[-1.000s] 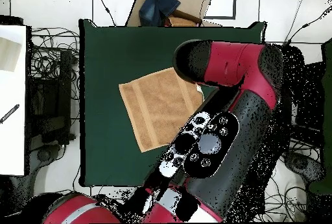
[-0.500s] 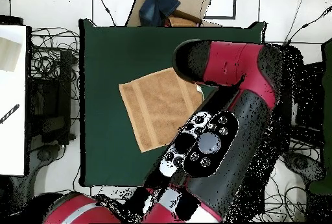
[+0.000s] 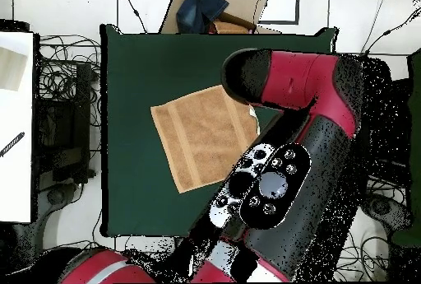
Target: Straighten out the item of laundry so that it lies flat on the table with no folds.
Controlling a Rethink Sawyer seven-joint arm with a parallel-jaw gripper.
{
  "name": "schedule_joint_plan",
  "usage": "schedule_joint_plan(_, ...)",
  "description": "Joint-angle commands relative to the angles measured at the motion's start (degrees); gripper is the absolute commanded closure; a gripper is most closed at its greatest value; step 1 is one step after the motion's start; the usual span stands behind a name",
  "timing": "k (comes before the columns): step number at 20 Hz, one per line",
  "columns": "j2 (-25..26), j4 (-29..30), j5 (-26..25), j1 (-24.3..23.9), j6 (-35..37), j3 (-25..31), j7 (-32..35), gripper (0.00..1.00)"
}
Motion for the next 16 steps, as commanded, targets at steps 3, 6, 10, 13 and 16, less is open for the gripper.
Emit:
schedule_joint_plan(3,-1.0,9.5,-1.8,-3.3,-4.6,11.0,-11.9,0.0)
schedule_joint_plan(6,-1.1,9.5,-2.3,-3.5,-4.7,11.3,-11.8,0.0)
schedule_joint_plan(10,-1.3,9.1,-3.0,-3.3,-3.8,11.3,-11.6,0.0)
schedule_joint_plan(13,-1.4,9.2,-3.2,-3.6,-4.1,11.6,-12.0,0.0)
schedule_joint_plan(16,-1.4,9.2,-3.2,-4.1,-4.1,12.0,-12.6,0.0)
